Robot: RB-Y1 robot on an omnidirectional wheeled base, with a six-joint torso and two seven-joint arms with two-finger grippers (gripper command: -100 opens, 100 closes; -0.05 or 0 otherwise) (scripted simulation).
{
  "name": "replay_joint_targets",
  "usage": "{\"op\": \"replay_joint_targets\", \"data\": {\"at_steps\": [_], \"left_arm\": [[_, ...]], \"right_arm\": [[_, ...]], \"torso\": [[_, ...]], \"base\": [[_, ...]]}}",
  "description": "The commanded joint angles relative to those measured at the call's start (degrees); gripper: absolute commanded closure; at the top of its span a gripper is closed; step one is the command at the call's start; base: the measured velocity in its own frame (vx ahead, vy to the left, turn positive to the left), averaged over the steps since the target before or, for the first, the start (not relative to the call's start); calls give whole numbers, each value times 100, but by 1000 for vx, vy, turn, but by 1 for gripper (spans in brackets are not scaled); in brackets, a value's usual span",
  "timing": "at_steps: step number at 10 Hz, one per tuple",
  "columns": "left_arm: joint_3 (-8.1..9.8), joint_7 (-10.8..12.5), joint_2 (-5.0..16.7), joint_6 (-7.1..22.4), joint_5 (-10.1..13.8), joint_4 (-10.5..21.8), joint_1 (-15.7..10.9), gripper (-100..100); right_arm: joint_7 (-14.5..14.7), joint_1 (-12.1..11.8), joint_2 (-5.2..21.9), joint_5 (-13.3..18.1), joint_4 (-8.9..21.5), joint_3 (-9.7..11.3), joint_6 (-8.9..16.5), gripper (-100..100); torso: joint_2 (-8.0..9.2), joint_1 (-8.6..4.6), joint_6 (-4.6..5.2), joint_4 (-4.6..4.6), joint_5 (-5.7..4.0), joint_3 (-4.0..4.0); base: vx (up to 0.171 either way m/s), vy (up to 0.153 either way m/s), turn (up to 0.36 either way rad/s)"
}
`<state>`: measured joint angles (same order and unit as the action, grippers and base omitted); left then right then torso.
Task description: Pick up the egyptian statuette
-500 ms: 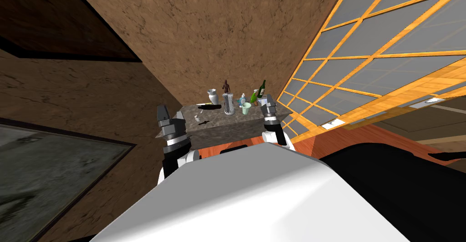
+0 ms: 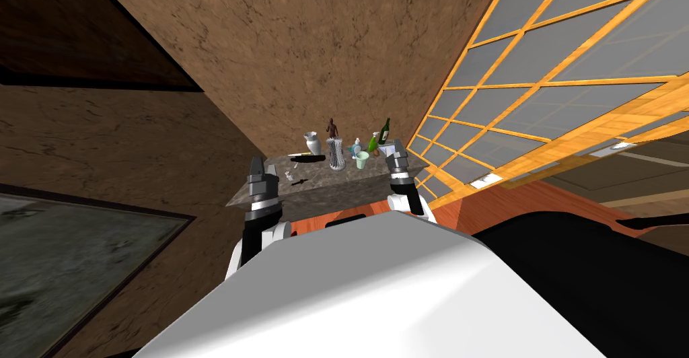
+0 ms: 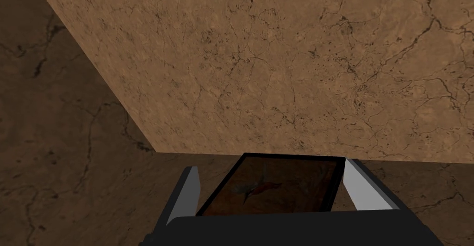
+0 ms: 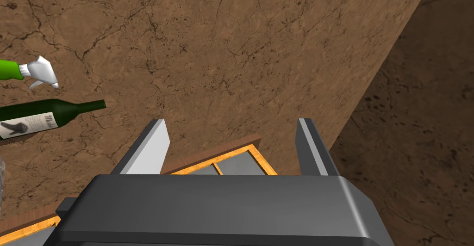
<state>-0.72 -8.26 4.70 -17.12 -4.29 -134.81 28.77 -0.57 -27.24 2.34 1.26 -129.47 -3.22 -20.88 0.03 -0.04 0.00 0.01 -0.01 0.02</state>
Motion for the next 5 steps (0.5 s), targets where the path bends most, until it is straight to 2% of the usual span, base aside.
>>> {"op": "replay_joint_targets", "data": {"at_steps": [1, 2, 3, 4, 5], "left_arm": [[37, -11, 174, 276, 13, 85, -132, -100], [80, -15, 318, 423, 32, 172, -247, -100], [80, -15, 318, 518, 32, 172, -247, -100], [127, -20, 457, 722, 53, 267, -373, -100], [127, -20, 457, 787, 53, 267, -373, -100]], "right_arm": [[0, 0, 0, 0, 0, 0, 0, 0], [0, 0, 0, 0, 0, 0, 0, 0], [0, 0, 0, 0, 0, 0, 0, 0], [0, 0, 0, 0, 0, 0, 0, 0], [0, 0, 0, 0, 0, 0, 0, 0]], "torso": [[0, 0, 0, 0, 0, 0], [-2, 0, 0, -1, 0, -1], [-1, -2, 1, 0, 0, -1], [-1, -1, 0, 0, 0, -1], [-2, -1, 1, -1, 0, -1]], "base": [[-3, -16, -69], [-8, -22, -54], [-8, -16, -42], [-6, -17, -72], [-5, -13, -27]]}}
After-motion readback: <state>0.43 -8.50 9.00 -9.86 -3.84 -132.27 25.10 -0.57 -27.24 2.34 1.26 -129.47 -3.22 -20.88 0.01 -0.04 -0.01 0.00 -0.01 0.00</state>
